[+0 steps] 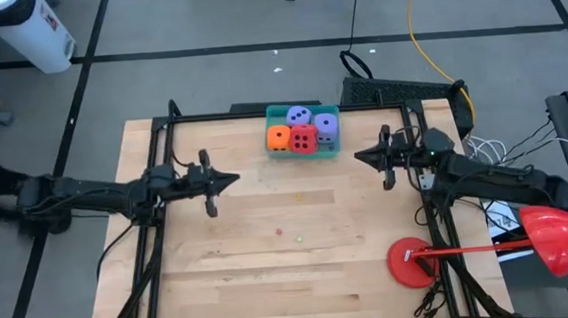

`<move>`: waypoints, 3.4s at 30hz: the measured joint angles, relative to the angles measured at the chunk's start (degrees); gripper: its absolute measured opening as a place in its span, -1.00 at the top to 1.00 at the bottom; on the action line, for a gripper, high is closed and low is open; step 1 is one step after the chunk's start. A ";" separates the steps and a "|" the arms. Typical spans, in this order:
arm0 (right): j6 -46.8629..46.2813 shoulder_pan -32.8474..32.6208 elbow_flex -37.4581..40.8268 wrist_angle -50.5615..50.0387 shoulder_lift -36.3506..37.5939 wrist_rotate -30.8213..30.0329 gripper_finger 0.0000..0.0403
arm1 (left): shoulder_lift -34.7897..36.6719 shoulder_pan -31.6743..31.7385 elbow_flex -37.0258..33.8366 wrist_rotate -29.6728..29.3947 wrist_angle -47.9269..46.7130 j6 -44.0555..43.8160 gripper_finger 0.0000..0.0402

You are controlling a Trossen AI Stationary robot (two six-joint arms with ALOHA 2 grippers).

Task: Pick & Place Dice
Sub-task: Put the small red dice into the blue transparent bin

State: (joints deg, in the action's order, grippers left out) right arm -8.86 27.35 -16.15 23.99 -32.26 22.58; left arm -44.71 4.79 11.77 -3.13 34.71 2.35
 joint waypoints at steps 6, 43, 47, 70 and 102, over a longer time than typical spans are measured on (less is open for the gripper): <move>-2.47 -0.78 9.12 12.90 1.14 0.09 0.99 | 0.04 0.10 -1.86 -0.32 2.47 2.04 0.98; -0.76 -0.07 11.87 -2.28 14.87 -6.02 1.00 | 3.50 0.06 -1.86 -1.51 -4.10 -1.27 0.93; -0.83 -0.07 11.88 -1.97 14.87 -6.02 1.00 | 3.50 -0.50 -1.86 -3.05 -1.88 -0.53 0.98; -0.53 -0.07 11.90 -1.93 14.83 -5.98 1.00 | -28.96 -21.92 26.98 -14.95 -25.10 -7.54 0.47; 0.13 -0.09 11.92 -1.96 14.84 -5.96 1.00 | -58.47 -11.88 29.38 6.38 -18.08 -2.20 -0.13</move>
State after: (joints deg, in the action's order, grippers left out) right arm -8.73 27.27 -4.23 22.03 -17.42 16.62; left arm -103.18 -7.09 41.15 3.25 16.64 0.15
